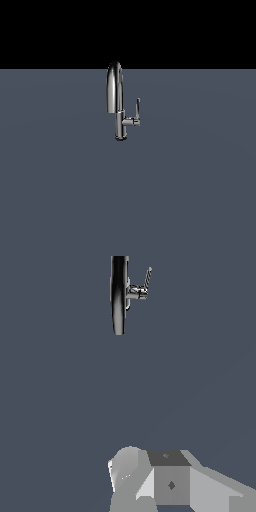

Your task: Turn on the faucet by rotating a designated handle.

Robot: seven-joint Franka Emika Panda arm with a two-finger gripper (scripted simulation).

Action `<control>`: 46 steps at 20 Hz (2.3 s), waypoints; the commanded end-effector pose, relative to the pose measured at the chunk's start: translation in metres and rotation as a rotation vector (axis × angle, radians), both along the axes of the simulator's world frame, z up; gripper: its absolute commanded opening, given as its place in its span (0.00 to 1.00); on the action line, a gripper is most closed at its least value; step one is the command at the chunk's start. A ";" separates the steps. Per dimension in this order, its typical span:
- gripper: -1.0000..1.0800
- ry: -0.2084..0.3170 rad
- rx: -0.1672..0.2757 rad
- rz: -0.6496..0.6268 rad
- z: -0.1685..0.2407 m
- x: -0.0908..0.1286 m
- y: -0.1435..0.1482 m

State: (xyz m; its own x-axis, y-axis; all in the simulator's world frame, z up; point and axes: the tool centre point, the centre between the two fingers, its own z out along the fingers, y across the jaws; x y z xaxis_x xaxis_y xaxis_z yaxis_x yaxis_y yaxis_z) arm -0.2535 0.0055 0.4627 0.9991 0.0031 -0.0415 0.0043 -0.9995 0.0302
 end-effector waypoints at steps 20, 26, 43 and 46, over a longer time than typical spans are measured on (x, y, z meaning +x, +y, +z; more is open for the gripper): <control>0.00 0.110 0.119 -0.127 -0.006 0.051 0.008; 0.00 0.186 0.202 -0.214 -0.014 0.086 0.010; 0.00 0.416 0.456 -0.477 -0.051 0.188 0.003; 0.00 0.458 0.504 -0.526 -0.060 0.205 0.000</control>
State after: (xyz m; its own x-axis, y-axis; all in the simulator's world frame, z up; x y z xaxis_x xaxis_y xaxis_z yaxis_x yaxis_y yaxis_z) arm -0.0573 0.0066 0.4073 0.7806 -0.3234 -0.5348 -0.5339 -0.7900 -0.3015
